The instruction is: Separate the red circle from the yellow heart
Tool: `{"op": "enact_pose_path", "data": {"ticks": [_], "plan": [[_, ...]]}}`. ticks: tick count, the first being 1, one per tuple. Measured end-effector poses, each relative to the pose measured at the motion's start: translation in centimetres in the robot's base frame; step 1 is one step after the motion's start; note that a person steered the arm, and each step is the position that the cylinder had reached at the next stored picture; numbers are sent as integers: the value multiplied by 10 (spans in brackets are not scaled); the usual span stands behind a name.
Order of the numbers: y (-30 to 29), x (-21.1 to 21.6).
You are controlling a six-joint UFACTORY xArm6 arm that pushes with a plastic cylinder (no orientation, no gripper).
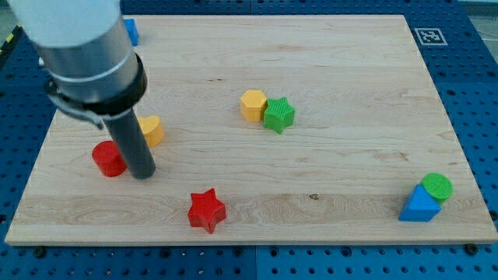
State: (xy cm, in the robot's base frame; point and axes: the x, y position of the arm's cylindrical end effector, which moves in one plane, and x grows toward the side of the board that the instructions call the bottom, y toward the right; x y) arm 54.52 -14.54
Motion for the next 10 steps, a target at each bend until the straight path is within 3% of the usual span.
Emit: {"op": "enact_pose_path", "data": {"ticks": [1,2,4,6,9,10], "plan": [[-12,20],[-37,4],[-41,-84],[-48,-63],[-84,-104],[-91,-78]]}}
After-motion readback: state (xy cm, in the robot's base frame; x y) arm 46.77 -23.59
